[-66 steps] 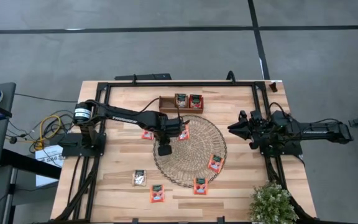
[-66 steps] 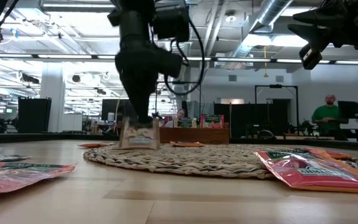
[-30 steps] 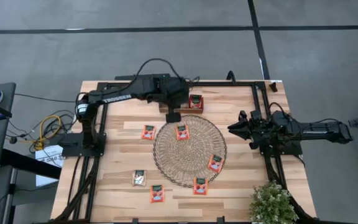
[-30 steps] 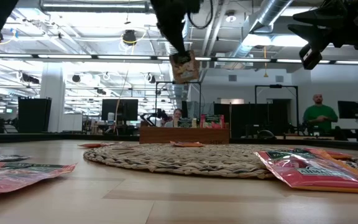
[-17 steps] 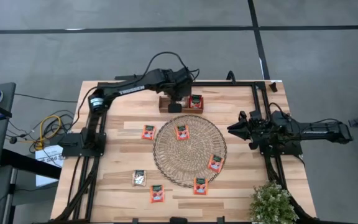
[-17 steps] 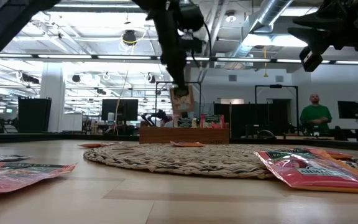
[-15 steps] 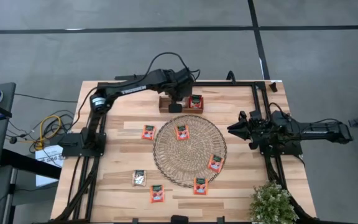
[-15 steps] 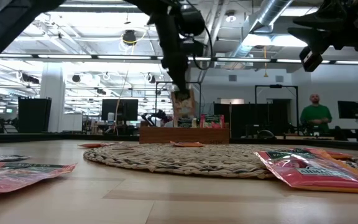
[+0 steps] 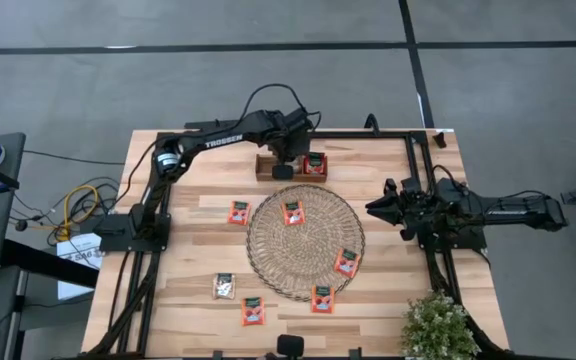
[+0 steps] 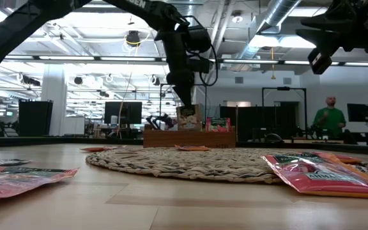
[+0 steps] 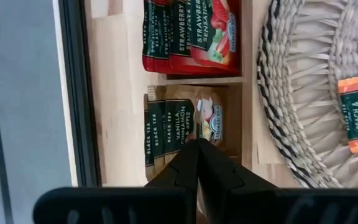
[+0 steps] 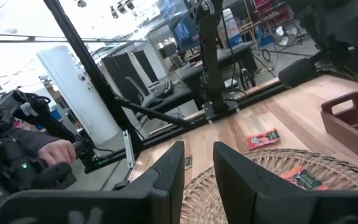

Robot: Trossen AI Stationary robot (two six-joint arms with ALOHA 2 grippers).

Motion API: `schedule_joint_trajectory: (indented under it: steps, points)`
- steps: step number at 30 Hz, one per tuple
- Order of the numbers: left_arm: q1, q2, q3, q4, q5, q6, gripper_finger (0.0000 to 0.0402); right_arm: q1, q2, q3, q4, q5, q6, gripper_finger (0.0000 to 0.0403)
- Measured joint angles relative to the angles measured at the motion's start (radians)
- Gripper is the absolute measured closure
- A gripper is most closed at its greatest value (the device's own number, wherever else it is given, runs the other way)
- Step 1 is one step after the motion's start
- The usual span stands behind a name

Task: Pick & Place Tea
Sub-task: Put the brown tea bag into the middle section of the brown wooden organizer

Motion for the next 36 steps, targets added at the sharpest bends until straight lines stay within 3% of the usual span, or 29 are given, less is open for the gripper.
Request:
schedule_joint_trajectory:
  steps: [36]
  points:
    - [0.004,0.084,0.000,0.064,0.009,0.031,0.0401,-0.001,0.000,0.000,-0.012,0.000,0.026,0.0324]
